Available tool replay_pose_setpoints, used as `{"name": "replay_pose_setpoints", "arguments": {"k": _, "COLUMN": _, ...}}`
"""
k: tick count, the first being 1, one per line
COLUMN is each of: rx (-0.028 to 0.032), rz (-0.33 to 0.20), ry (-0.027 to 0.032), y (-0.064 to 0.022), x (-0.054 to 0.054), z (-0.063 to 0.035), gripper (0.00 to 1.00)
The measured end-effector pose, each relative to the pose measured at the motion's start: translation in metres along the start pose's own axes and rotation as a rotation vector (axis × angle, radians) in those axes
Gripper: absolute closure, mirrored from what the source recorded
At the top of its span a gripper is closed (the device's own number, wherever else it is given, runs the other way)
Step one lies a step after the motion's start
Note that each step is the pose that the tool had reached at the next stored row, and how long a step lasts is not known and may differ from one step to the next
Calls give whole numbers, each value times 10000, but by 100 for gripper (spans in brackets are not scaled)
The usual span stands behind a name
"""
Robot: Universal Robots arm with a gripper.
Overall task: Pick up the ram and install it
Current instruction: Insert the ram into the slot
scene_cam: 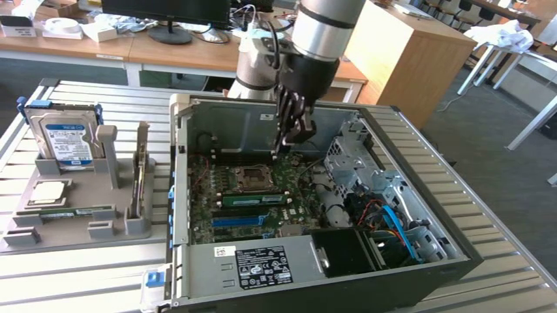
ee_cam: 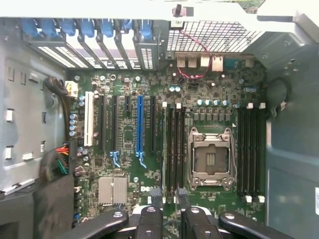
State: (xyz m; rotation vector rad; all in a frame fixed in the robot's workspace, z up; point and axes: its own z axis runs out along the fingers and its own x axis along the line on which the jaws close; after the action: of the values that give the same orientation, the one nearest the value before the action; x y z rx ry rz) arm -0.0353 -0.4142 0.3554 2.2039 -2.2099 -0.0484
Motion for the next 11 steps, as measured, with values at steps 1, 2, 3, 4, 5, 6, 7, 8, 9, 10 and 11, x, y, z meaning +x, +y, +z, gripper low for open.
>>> {"name": "replay_pose_setpoints", "arguments": {"k": 1, "rx": 0, "rz": 0, "ry": 1, "y": 1, "x": 0, "z": -22, "gripper": 75}}
{"name": "replay_pose_setpoints", "arguments": {"k": 2, "rx": 0, "rz": 0, "ry": 1, "y": 2, "x": 0, "z": -46, "gripper": 75}}
{"name": "replay_pose_setpoints", "arguments": {"k": 3, "rx": -1, "rz": 1, "ry": 2, "y": 3, "x": 0, "z": -70, "gripper": 75}}
{"name": "replay_pose_setpoints", "arguments": {"k": 4, "rx": 0, "rz": 0, "ry": 1, "y": 3, "x": -1, "z": -91, "gripper": 75}}
{"name": "replay_pose_setpoints", "arguments": {"k": 5, "rx": 0, "rz": 0, "ry": 0, "y": 4, "x": -1, "z": -112, "gripper": 75}}
{"name": "replay_pose_setpoints", "arguments": {"k": 6, "rx": 0, "rz": 0, "ry": 0, "y": 5, "x": -1, "z": -134, "gripper": 75}}
{"name": "replay_pose_setpoints", "arguments": {"k": 7, "rx": 0, "rz": 0, "ry": 1, "y": 6, "x": -1, "z": -158, "gripper": 75}}
{"name": "replay_pose_setpoints", "arguments": {"k": 8, "rx": -1, "rz": 1, "ry": 2, "y": 7, "x": -1, "z": -180, "gripper": 75}}
{"name": "replay_pose_setpoints", "arguments": {"k": 9, "rx": 0, "rz": 0, "ry": 1, "y": 7, "x": -1, "z": -199, "gripper": 75}}
{"name": "replay_pose_setpoints", "arguments": {"k": 10, "rx": -1, "rz": 0, "ry": 1, "y": 8, "x": -1, "z": -210, "gripper": 75}}
{"name": "replay_pose_setpoints", "arguments": {"k": 11, "rx": 0, "rz": 0, "ry": -1, "y": 8, "x": -1, "z": -210, "gripper": 75}}
